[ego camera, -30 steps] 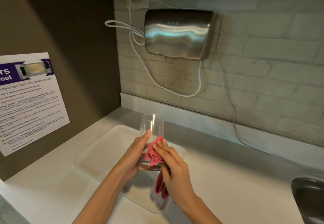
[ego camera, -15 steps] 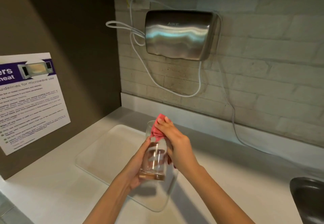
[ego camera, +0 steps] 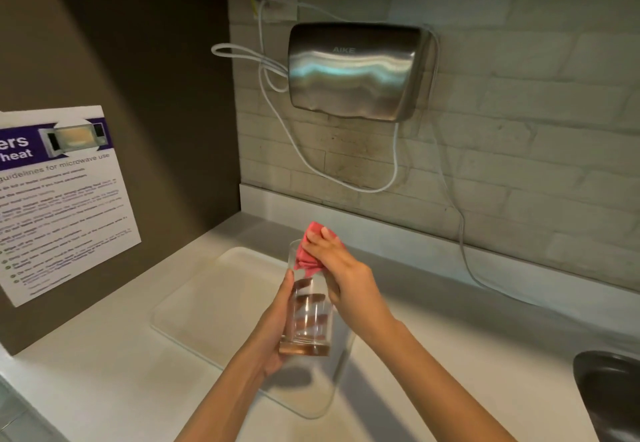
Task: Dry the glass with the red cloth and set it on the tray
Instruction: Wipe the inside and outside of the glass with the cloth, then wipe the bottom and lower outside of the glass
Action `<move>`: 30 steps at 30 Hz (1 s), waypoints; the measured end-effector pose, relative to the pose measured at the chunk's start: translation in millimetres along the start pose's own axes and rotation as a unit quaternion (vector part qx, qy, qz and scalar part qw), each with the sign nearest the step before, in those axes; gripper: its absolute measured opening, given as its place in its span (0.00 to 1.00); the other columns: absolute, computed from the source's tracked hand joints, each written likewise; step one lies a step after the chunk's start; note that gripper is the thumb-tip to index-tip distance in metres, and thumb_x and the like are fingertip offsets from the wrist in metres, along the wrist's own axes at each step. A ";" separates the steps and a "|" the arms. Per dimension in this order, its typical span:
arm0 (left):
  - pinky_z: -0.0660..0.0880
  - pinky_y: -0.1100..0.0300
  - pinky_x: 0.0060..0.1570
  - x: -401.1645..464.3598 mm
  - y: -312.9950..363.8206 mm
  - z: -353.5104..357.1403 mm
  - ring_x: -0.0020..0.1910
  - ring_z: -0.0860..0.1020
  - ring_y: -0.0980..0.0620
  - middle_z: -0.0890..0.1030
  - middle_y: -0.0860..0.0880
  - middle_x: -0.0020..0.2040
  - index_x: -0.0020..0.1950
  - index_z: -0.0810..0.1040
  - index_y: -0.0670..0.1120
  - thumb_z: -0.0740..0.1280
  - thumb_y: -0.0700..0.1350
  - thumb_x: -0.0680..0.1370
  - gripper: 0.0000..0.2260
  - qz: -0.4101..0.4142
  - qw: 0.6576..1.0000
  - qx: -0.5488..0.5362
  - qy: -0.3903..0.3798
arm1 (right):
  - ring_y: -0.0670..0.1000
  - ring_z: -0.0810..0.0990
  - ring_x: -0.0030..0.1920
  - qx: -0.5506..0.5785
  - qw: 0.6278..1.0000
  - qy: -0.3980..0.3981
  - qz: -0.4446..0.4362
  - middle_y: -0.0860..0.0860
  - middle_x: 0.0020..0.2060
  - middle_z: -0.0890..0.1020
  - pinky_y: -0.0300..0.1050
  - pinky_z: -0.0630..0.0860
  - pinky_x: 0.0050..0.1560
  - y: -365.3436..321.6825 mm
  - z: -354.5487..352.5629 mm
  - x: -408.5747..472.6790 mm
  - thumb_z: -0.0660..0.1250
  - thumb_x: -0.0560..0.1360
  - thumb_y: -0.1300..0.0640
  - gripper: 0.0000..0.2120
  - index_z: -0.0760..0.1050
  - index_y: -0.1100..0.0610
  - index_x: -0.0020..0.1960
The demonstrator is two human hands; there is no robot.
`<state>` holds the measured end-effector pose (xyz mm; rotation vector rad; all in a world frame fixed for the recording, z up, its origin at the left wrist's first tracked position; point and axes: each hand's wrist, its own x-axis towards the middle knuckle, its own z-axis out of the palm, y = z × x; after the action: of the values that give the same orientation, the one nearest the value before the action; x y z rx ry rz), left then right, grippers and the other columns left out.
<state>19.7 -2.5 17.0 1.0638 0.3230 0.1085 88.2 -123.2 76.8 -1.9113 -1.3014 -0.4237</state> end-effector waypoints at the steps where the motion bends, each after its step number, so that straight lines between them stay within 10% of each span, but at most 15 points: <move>1: 0.81 0.48 0.43 1.1 1.2 0.2 0.49 0.84 0.43 0.86 0.43 0.50 0.58 0.81 0.49 0.62 0.69 0.70 0.28 0.006 1.000 -0.003 0.000 | 0.56 0.62 0.71 0.000 1.000 -0.013 -0.005 0.57 0.68 0.71 0.55 0.60 0.71 -2.5 3.4 -4.6 0.66 0.71 0.74 0.24 0.72 0.63 0.66; 6: 0.80 0.48 0.43 1.8 14.8 -3.1 0.44 0.84 0.41 0.84 0.40 0.50 0.62 0.77 0.43 0.69 0.66 0.65 0.34 -0.044 0.992 -0.119 0.017 | 0.49 0.62 0.72 0.090 0.995 -0.046 0.007 0.52 0.68 0.70 0.41 0.56 0.72 -14.3 16.3 -53.7 0.65 0.70 0.75 0.26 0.72 0.60 0.66; 11: 0.79 0.52 0.39 5.6 29.0 1.9 0.42 0.81 0.43 0.81 0.42 0.51 0.63 0.75 0.45 0.69 0.65 0.68 0.32 -0.071 0.961 -0.254 0.078 | 0.42 0.78 0.58 0.225 0.952 0.119 0.169 0.39 0.56 0.82 0.34 0.71 0.58 -19.2 8.3 -72.6 0.59 0.73 0.77 0.25 0.79 0.52 0.57; 16: 0.82 0.54 0.33 11.4 42.9 3.8 0.32 0.82 0.45 0.82 0.42 0.41 0.58 0.77 0.42 0.69 0.65 0.68 0.31 -0.069 0.952 -0.289 0.072 | 0.50 0.79 0.56 0.306 0.839 0.294 0.339 0.53 0.55 0.82 0.52 0.73 0.62 -16.3 -2.1 -73.4 0.61 0.79 0.66 0.15 0.77 0.50 0.58; 24: 0.81 0.44 0.39 11.5 51.0 30.0 0.37 0.84 0.40 0.84 0.36 0.40 0.41 0.84 0.34 0.70 0.60 0.70 0.26 -0.121 0.970 -0.212 0.012 | 0.43 0.80 0.55 0.288 0.851 0.368 0.240 0.39 0.53 0.83 0.33 0.74 0.55 -38.8 -4.5 -58.6 0.59 0.78 0.70 0.23 0.77 0.43 0.56; 30: 0.79 0.43 0.52 5.2 39.7 53.6 0.48 0.83 0.35 0.82 0.32 0.52 0.54 0.79 0.30 0.67 0.59 0.72 0.30 -0.147 0.936 -0.315 -0.059 | 0.72 0.76 0.57 0.207 0.917 0.296 0.167 0.41 0.65 0.74 0.76 0.69 0.55 -36.4 10.3 -39.0 0.55 0.72 0.78 0.29 0.75 0.54 0.64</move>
<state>44.0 -27.1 74.3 0.3751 0.3056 -0.1170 37.7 -133.8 59.9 -1.4438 -0.5903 -0.4581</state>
